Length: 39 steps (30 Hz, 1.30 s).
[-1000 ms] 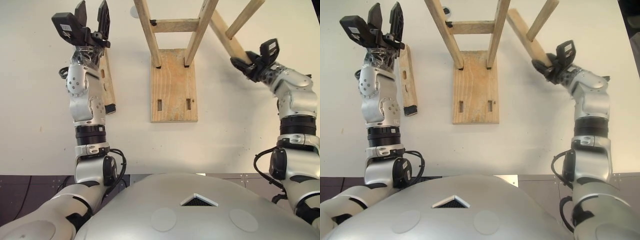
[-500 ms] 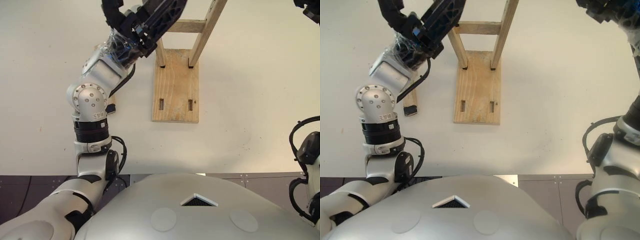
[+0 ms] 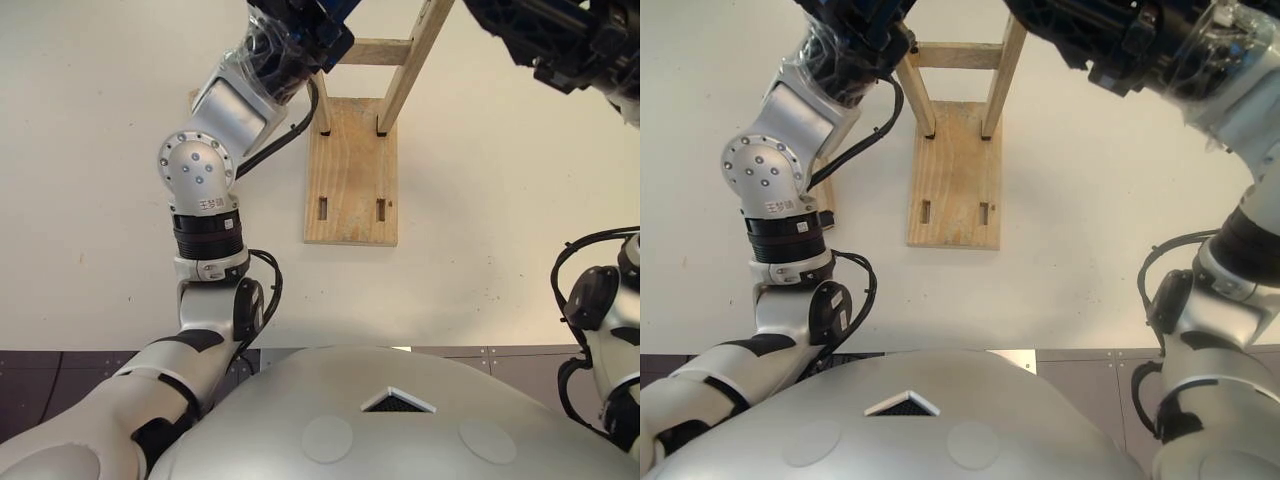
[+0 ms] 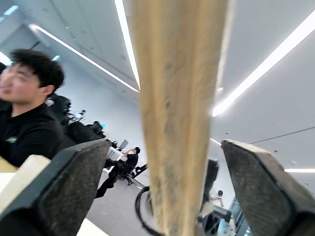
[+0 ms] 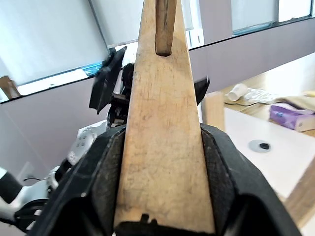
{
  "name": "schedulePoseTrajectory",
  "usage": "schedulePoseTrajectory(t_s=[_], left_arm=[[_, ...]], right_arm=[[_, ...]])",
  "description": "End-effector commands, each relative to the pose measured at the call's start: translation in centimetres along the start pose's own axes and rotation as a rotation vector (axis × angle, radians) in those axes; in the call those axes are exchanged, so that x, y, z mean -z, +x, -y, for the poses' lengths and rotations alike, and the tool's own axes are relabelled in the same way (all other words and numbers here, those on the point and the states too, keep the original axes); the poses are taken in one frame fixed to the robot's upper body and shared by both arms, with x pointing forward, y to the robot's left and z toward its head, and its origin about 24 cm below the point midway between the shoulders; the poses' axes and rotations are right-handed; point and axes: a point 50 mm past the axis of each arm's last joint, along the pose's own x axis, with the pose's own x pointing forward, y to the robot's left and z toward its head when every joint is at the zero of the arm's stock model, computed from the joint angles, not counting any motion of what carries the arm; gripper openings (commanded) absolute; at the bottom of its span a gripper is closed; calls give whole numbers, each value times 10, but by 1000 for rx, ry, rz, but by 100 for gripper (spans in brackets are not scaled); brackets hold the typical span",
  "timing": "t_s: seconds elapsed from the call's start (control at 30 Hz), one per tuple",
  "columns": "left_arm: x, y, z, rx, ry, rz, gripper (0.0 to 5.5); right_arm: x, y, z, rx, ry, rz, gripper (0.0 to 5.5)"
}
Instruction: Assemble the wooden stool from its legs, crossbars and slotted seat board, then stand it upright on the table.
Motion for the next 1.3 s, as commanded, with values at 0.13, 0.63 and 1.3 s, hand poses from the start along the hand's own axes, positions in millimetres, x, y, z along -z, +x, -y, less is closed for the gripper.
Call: schedulePoseTrajectory(t_s=[0.13, 0.63, 1.3], left_arm=[[-11, 7, 3, 53, -17, 67, 415], [-13, 12, 2, 72, -7, 63, 260], [-33, -30, -4, -31, 211, -53, 208]], right_arm=[[2, 1, -2, -54, 81, 19, 204], [8, 5, -3, -67, 108, 1, 204], [16, -31, 18, 46, 101, -22, 371]])
